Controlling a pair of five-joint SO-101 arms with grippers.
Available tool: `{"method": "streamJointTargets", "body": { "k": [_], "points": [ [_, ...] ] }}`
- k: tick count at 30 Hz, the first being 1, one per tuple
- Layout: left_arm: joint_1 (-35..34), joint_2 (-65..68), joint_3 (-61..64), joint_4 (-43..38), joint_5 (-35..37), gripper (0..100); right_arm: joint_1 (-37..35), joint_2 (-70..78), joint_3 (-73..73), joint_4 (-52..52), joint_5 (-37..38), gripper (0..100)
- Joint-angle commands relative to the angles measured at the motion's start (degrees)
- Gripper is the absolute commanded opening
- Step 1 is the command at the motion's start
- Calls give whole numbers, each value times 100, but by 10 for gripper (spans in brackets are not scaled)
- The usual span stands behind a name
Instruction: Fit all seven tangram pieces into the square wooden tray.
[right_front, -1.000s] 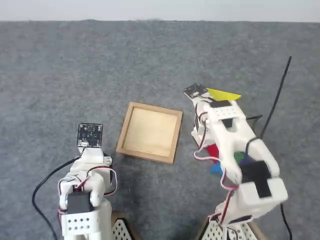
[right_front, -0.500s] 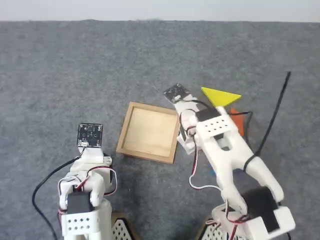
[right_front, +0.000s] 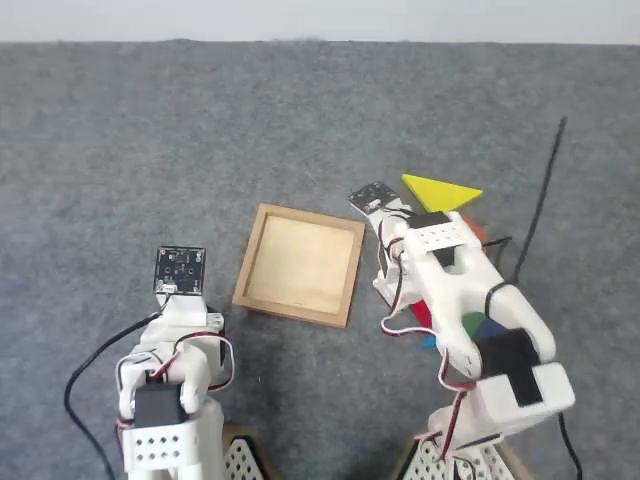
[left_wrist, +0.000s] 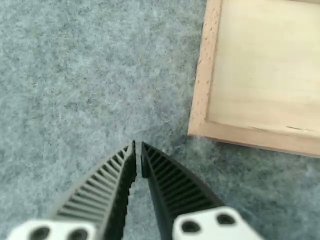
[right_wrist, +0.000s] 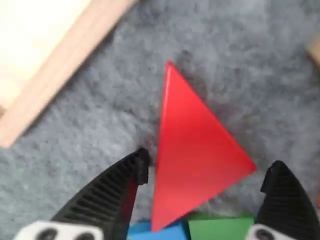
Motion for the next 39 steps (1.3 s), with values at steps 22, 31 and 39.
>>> {"method": "streamJointTargets", "body": {
  "k": [22, 31, 39],
  "points": [
    [-26, -105, -75, 26, 97, 18, 75, -998, -220, 119, -158, 190],
    [-26, -105, -75, 26, 97, 18, -620, -1587, -176, 356, -475, 190],
    [-26, -105, -75, 26, 97, 18, 154, -1560, -202, 382, 149, 362]
  ]
}}
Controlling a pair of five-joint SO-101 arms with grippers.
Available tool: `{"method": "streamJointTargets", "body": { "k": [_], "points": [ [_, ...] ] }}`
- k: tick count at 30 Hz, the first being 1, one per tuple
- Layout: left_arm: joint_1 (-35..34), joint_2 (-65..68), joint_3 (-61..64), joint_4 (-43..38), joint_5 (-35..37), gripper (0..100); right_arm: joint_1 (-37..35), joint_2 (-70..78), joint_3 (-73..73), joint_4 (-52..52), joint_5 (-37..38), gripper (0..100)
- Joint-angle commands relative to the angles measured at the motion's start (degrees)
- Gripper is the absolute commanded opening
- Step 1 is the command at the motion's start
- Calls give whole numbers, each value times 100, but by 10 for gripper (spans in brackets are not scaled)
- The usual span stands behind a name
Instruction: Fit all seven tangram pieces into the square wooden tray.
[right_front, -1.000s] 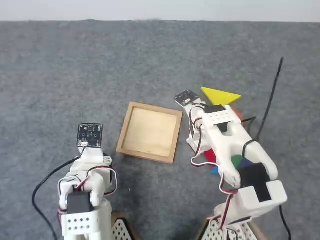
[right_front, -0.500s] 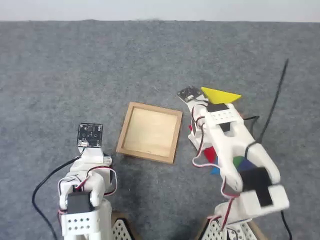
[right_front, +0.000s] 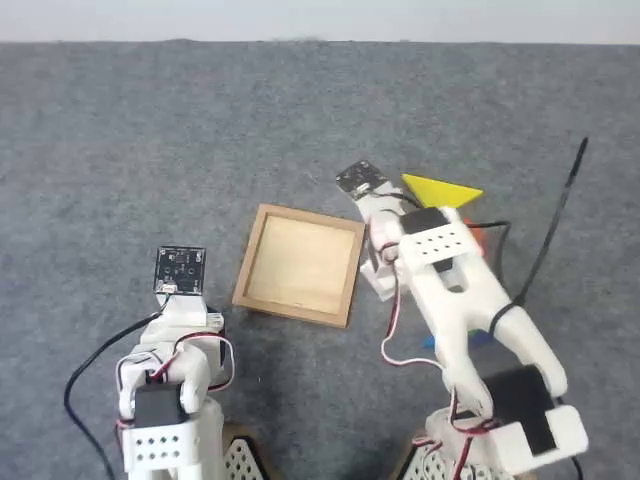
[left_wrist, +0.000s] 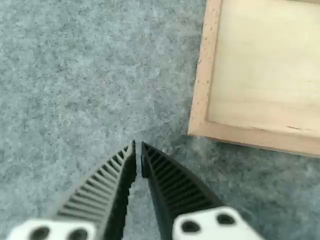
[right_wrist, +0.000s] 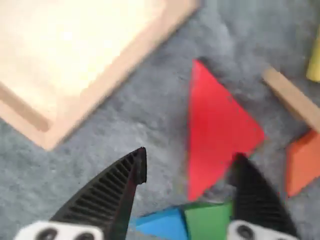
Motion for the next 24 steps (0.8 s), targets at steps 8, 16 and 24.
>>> {"method": "streamJointTargets", "body": {
  "k": [8, 16, 24],
  "points": [
    [-26, -105, -75, 26, 97, 18, 391, -75, -132, -418, 897, 351],
    [-26, -105, -75, 26, 97, 18, 629, 1323, -589, -673, 1099, 351],
    [-26, -105, -75, 26, 97, 18, 690, 1982, -1143, -444, 1099, 351]
  ]
}}
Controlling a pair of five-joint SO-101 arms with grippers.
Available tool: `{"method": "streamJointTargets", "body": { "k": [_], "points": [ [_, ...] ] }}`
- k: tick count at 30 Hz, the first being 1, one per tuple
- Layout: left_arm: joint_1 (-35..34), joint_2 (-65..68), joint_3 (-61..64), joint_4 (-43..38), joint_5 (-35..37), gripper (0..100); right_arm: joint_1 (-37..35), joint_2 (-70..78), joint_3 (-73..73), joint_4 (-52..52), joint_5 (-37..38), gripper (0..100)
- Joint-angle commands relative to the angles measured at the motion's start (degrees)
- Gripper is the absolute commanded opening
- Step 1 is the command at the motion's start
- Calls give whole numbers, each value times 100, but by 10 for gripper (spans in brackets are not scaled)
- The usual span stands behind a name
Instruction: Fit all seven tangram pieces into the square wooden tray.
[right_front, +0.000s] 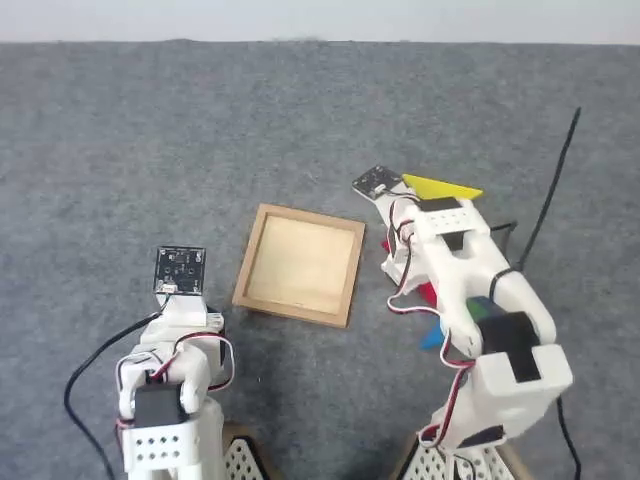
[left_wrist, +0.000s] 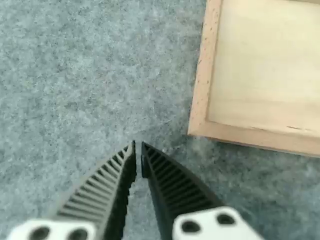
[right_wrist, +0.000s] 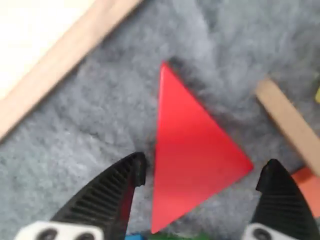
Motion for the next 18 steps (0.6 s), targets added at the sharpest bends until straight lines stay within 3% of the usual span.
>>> {"method": "streamJointTargets", "body": {
  "k": [1, 10, 15, 18],
  "points": [
    [-26, -105, -75, 26, 97, 18, 75, 154, -413, 57, 88, 351],
    [-26, -105, -75, 26, 97, 18, 66, 233, -431, 110, 105, 348],
    [-26, -105, -75, 26, 97, 18, 57, 215, -404, 119, 264, 210],
    [-26, -105, -75, 26, 97, 18, 57, 189, -396, 119, 220, 217]
  ]
}}
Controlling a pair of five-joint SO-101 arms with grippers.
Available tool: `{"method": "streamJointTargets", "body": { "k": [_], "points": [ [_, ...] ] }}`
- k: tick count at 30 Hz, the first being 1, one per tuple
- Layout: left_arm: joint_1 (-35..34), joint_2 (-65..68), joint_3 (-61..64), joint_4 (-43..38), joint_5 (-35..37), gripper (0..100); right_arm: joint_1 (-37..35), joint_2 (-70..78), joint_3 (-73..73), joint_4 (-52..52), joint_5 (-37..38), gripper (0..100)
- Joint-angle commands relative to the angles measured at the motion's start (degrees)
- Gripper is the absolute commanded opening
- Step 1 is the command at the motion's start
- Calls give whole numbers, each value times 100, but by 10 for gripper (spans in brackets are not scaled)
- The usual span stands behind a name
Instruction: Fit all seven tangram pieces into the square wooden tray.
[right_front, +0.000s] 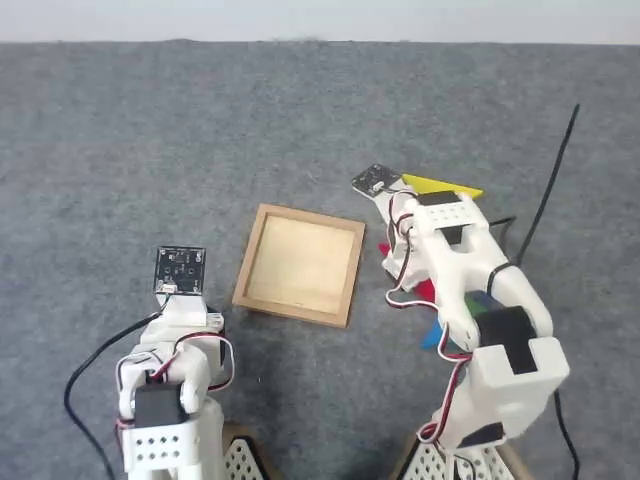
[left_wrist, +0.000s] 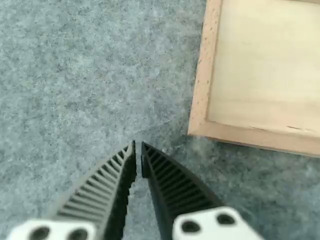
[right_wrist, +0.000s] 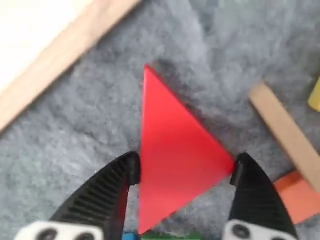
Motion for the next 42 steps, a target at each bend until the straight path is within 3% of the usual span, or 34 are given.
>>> {"method": "streamJointTargets", "body": {
  "k": [1, 7, 16, 24, 29, 35, 42],
  "points": [
    [-26, -105, -75, 26, 97, 18, 40, 57, -193, -13, 53, 221],
    [-26, -105, -75, 26, 97, 18, 31, -233, -9, -22, -281, 220],
    [-26, -105, -75, 26, 97, 18, -1015, -2088, 1257, -22, -615, 220],
    [-26, -105, -75, 26, 97, 18, -1648, -2448, 923, 409, -765, 220],
    [-26, -105, -75, 26, 97, 18, -1437, -2360, 782, 426, -949, 229],
    [-26, -105, -75, 26, 97, 18, -567, -2440, 818, 409, -914, 330],
    [-26, -105, -75, 26, 97, 18, -866, -1393, 923, -48, -308, 340]
  ]
}}
